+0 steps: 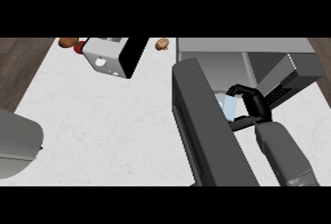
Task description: Pick up the milk, place it into the microwave and close the microwave
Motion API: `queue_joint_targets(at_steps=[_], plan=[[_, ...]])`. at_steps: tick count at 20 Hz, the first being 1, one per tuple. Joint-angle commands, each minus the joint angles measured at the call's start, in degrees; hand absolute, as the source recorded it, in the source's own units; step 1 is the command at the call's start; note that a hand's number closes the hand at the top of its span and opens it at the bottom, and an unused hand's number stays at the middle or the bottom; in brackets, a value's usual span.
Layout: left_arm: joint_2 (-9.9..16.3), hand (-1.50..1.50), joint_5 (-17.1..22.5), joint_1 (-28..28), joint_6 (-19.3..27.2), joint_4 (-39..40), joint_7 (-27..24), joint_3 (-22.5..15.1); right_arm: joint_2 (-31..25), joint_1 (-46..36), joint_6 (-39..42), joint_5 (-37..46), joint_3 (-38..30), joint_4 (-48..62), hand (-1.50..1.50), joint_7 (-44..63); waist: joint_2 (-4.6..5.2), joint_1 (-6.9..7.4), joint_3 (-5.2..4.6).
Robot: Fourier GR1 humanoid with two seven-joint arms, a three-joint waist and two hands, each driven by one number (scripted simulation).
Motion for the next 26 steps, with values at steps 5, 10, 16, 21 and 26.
queue_joint_targets(at_steps=[5, 10, 16, 21, 26], plan=[[0.6, -1.5, -2.0, -4.2, 0.8, 4.1, 0.1, 0.6, 3.2, -7.7, -6.6, 2.7, -0.1, 1.3, 1.5, 5.3, 0.1, -0.13, 0.0], [1.4, -1.5, -0.7, -3.3, -1.7, 4.8, -1.0, 1.7, 2.9, -15.9, -13.1, 7.5, 0.9, 7.7, 1.5, 8.2, 0.39, 0.97, 0.0], [1.5, -1.5, -1.2, -5.2, -0.2, 3.5, 1.1, -0.1, 5.9, -24.1, -23.7, 11.1, 0.5, 16.1, 1.5, 11.5, 1.04, 2.31, 0.06], [1.9, -1.5, -1.7, -6.0, -2.5, 7.6, -1.6, 0.7, 1.9, -27.5, -25.0, 10.6, -2.5, 20.7, 1.5, 10.4, 1.66, 3.52, 0.08], [2.3, -1.5, -1.0, -6.8, -2.7, 7.4, -1.3, 0.1, 2.5, -28.2, -31.4, 11.5, -3.1, 22.9, 1.5, 10.3, 2.6, 5.58, 0.14]])
